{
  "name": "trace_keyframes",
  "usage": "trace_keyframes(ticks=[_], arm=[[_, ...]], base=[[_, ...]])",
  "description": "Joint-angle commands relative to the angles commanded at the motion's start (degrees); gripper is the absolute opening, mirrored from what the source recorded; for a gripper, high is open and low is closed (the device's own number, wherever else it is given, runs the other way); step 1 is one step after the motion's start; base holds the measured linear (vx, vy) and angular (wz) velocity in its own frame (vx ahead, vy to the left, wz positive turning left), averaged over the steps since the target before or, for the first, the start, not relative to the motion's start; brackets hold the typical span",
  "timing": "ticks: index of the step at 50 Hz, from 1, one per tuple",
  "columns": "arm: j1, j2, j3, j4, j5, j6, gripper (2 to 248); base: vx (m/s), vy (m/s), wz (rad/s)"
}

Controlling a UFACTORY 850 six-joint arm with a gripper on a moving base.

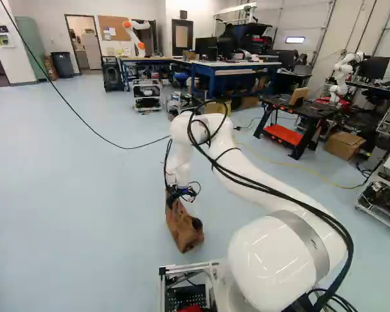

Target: Pick up the grocery bag from the ground

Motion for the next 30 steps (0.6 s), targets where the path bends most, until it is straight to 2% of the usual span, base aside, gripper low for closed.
trace_keyframes(ticks=[9, 27, 28, 30], arm=[[0.01, -2.43, -2.29, 0.0, -0.01, 0.0, 247], [0.01, -2.83, -2.67, 0.0, -0.01, 0.0, 247], [0.01, -2.83, -2.67, 0.0, -0.01, 0.0, 227], [0.01, -2.83, -2.67, 0.0, -0.01, 0.0, 227]], base=[[0.0, 0.0, 0.0], [0.0, 0.0, 0.0], [0.0, 0.0, 0.0], [0.0, 0.0, 0.0]])
